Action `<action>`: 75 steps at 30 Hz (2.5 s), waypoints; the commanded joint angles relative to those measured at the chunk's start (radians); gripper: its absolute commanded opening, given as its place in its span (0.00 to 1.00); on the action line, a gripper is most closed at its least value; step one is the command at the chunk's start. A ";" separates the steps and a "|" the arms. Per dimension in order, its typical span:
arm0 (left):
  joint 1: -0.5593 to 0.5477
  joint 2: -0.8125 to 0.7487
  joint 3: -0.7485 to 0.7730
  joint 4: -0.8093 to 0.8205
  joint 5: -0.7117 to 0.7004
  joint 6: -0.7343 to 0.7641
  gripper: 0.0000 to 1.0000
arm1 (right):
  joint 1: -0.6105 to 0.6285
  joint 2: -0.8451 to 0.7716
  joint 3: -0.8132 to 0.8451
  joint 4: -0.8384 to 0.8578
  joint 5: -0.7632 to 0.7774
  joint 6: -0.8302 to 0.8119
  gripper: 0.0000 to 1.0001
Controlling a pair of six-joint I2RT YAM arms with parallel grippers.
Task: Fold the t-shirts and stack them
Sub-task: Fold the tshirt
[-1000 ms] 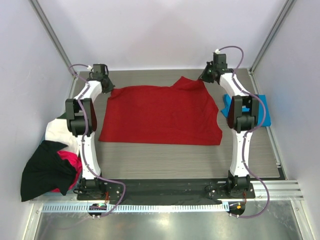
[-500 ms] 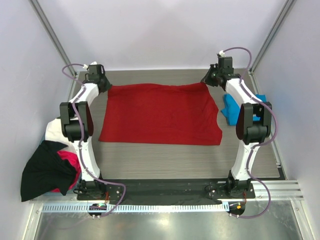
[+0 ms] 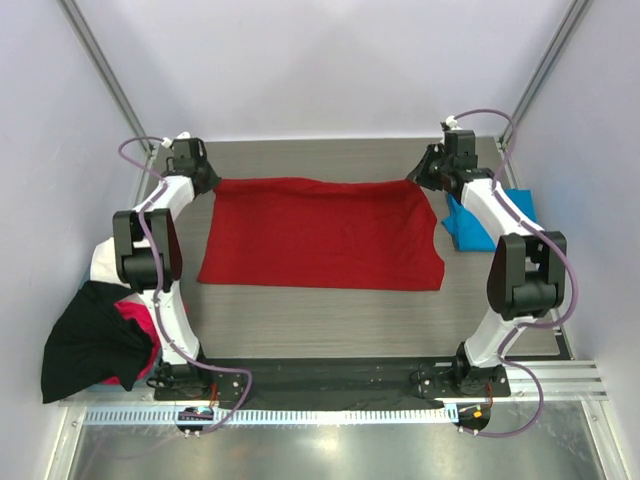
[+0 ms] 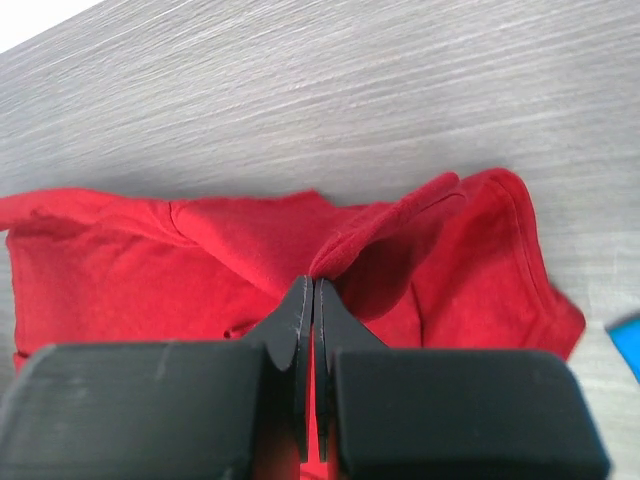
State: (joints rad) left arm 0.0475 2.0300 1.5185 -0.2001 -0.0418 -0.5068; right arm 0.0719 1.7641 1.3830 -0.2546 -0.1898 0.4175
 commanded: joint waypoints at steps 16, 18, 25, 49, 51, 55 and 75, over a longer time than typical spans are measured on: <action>0.009 -0.211 -0.274 0.195 -0.036 -0.085 0.00 | 0.037 -0.324 -0.320 0.057 0.072 -0.008 0.01; 0.011 -0.221 -0.297 0.195 -0.046 -0.093 0.00 | 0.042 -0.351 -0.352 0.069 0.081 -0.003 0.01; 0.011 -0.293 -0.379 0.234 -0.063 -0.101 0.00 | 0.046 -0.410 -0.404 0.072 0.110 0.001 0.01; 0.029 -0.441 -0.618 0.241 -0.170 -0.277 0.51 | 0.091 -0.701 -0.828 0.227 0.220 0.104 0.51; 0.028 -0.462 -0.617 0.242 -0.158 -0.256 0.51 | 0.094 -0.709 -0.816 0.229 0.225 0.093 0.52; 0.006 -0.432 -0.525 0.203 -0.101 -0.205 0.49 | 0.108 -0.617 -0.739 0.239 0.113 0.060 0.52; -0.164 -0.223 -0.233 0.036 0.138 -0.133 0.39 | 0.397 0.142 -0.101 0.351 -0.186 0.121 0.26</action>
State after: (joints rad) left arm -0.0902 1.7699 1.2446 -0.1471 -0.0040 -0.6430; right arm 0.4347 1.8458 1.1866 0.0402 -0.3099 0.5003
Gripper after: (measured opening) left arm 0.393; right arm 0.282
